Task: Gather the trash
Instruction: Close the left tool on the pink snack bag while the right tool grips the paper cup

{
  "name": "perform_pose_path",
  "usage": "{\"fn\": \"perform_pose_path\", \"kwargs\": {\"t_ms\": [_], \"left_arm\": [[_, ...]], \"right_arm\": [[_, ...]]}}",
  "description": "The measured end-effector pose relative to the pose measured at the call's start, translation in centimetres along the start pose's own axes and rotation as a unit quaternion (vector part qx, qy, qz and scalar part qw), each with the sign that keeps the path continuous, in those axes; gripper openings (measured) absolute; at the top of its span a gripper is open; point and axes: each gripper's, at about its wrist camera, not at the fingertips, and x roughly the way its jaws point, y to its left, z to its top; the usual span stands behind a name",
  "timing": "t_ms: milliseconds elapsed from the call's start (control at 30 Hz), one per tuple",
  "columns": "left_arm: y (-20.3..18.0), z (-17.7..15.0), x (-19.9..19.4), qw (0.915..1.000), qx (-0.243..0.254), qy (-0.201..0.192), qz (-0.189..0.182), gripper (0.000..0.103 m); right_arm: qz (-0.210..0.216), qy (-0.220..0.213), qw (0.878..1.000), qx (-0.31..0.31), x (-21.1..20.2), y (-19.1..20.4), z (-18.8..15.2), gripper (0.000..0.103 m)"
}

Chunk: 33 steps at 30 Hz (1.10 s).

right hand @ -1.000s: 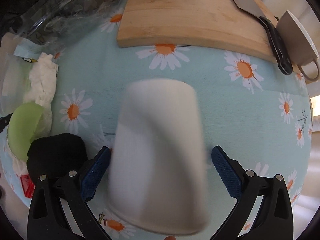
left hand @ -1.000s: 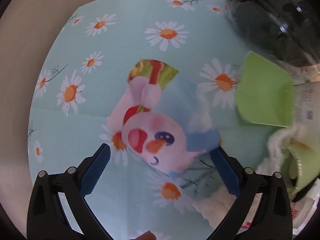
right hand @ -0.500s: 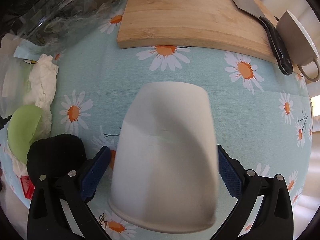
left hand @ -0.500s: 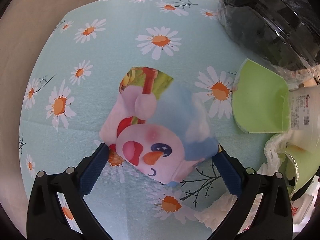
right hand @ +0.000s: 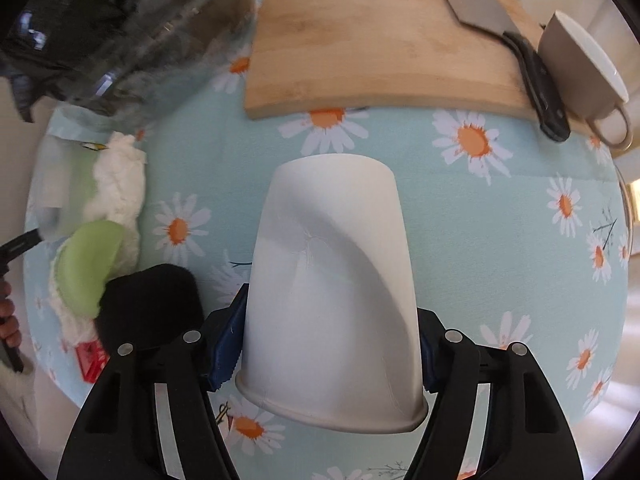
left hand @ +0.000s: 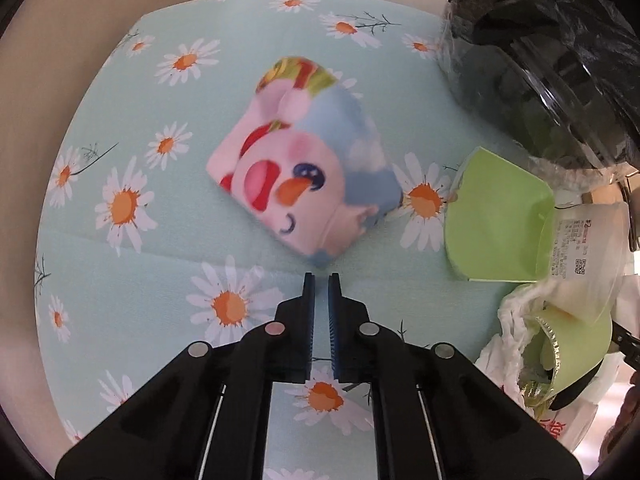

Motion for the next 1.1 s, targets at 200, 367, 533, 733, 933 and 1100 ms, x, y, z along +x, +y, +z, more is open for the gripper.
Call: {"fn": "perform_pose_path", "kwargs": {"t_ms": [200, 367, 533, 733, 933, 1100], "left_arm": [[-0.4, -0.9, -1.3, 0.9999, -0.005, -0.009, -0.011, 0.005], [-1.2, -3.1, -3.1, 0.9994, -0.016, -0.024, -0.02, 0.037], [-0.9, -2.2, -4.0, 0.9985, -0.025, -0.042, -0.024, 0.062], [-1.4, 0.7, -2.8, 0.9984, -0.015, -0.054, -0.007, 0.079], [-0.9, 3.6, -1.1, 0.9989, -0.017, -0.043, -0.002, 0.086], [-0.7, 4.7, 0.5, 0.9995, -0.011, -0.03, 0.003, 0.086]], "right_arm": [[0.019, -0.024, 0.999, -0.019, -2.5, -0.8, -0.8, 0.064], [0.041, -0.028, 0.999, -0.011, -3.2, -1.9, -1.9, 0.064], [0.039, -0.028, 0.999, -0.009, -3.4, -2.4, -3.0, 0.065], [0.034, -0.025, 0.999, 0.006, -3.2, -2.7, -3.8, 0.065], [0.026, -0.019, 0.999, 0.024, -3.1, -3.3, -4.4, 0.065], [0.018, -0.018, 0.999, 0.028, -3.2, -3.5, -4.6, 0.065]]}}
